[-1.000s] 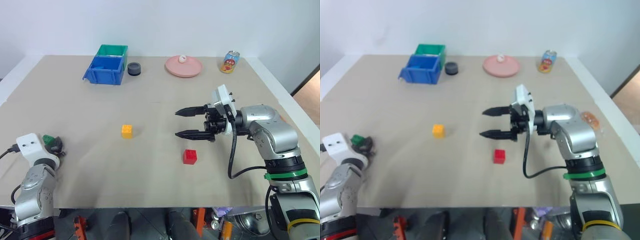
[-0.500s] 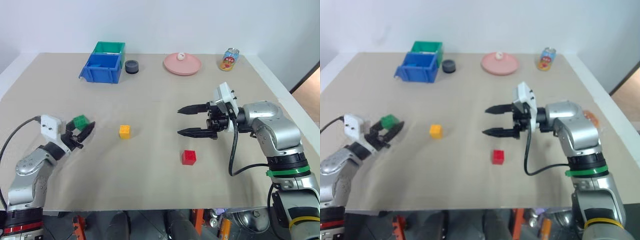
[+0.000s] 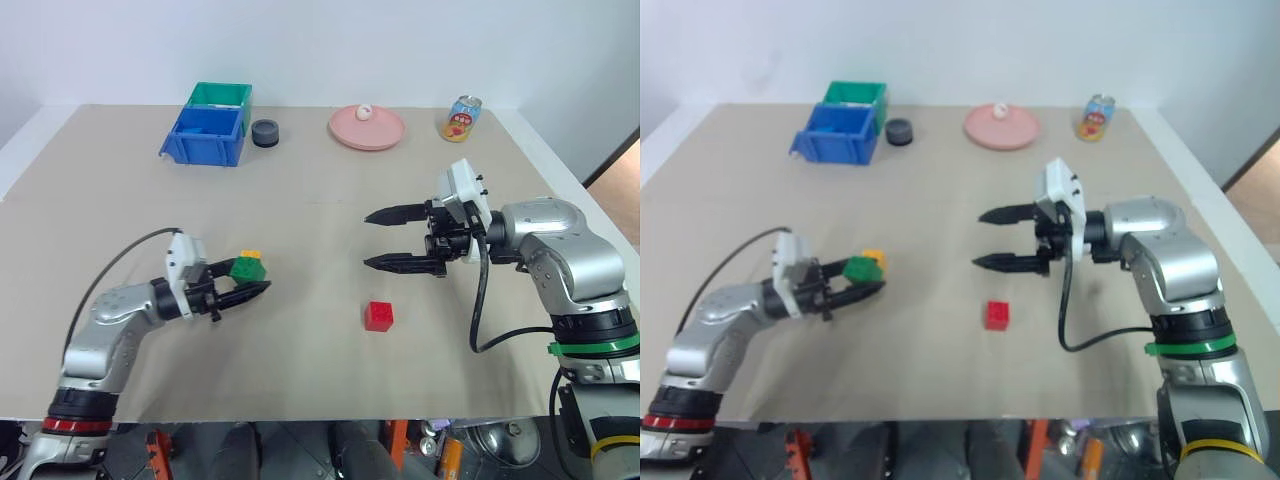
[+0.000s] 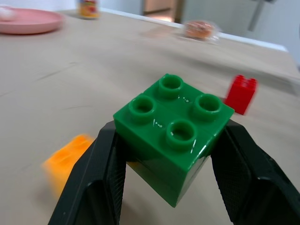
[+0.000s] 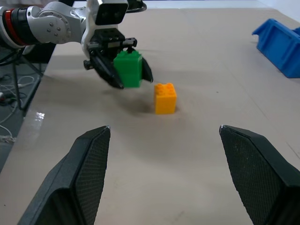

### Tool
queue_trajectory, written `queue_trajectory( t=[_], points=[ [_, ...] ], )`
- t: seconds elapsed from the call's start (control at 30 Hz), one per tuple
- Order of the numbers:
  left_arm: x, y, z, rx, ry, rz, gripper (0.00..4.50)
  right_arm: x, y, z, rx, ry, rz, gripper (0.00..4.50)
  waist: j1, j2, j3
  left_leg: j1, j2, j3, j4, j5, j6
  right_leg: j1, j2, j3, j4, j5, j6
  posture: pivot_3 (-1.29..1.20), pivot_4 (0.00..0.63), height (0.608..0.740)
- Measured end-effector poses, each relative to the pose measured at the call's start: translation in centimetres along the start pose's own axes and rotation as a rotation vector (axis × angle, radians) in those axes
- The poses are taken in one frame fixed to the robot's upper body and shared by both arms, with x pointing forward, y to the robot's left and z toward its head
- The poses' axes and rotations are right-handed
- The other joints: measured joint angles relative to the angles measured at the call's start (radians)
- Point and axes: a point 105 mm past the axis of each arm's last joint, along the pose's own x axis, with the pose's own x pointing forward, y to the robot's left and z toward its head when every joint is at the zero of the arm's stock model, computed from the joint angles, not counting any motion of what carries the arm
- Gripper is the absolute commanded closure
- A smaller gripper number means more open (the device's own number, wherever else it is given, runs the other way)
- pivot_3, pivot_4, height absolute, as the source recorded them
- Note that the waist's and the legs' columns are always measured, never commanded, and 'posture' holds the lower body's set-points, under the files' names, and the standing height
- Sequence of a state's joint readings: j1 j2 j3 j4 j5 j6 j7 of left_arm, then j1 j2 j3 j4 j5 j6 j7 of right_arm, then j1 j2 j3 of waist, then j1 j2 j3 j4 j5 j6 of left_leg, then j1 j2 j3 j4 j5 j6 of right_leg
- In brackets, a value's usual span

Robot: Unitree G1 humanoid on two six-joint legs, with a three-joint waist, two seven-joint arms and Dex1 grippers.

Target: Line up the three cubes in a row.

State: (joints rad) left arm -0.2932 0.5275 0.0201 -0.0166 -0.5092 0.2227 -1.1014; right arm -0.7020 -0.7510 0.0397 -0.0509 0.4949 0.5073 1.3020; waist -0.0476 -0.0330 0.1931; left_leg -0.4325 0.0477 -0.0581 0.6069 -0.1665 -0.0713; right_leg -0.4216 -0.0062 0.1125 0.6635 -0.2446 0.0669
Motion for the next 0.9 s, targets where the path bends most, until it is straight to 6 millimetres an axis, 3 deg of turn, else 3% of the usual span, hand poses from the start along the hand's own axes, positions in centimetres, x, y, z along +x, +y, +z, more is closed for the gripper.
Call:
queue_trajectory(
  t=[0.23,0.47,0.8,0.9],
  points=[
    [3.3,0.4,-2.0,0.082,0.087,-0.001,2.48,-0.5,0.5,-0.2,0.007,0.015,-0.030,0.65,0.000,0.000,0.000,0.000,0.000,0.000,0.001,0.000,0.001,0.001,0.000,0.000,0.001,0.001,0.000,0.00,0.150,0.740],
    [5.3,-0.2,-3.2,0.088,0.129,0.025,2.48,-0.8,0.7,-0.2,0.015,0.010,-0.049,0.65,0.000,0.000,0.000,0.001,0.000,-0.001,0.001,0.000,0.001,0.001,0.001,0.000,0.001,0.001,0.001,0.00,0.150,0.740],
    [6.1,-0.3,-2.9,0.050,0.129,0.086,2.48,-0.8,0.6,-0.2,0.014,0.009,-0.057,0.65,-0.001,0.000,0.000,0.001,0.000,-0.001,0.002,0.000,0.001,0.002,0.001,0.000,0.001,0.001,0.001,0.00,0.150,0.740],
    [5.6,-0.5,-3.6,0.004,0.159,0.146,2.48,-0.8,0.6,-0.2,0.013,0.008,-0.056,0.65,-0.002,0.000,0.000,0.001,0.000,-0.001,0.002,0.000,0.001,0.002,0.001,0.001,0.001,0.001,0.001,0.00,0.150,0.740]
  ],
)
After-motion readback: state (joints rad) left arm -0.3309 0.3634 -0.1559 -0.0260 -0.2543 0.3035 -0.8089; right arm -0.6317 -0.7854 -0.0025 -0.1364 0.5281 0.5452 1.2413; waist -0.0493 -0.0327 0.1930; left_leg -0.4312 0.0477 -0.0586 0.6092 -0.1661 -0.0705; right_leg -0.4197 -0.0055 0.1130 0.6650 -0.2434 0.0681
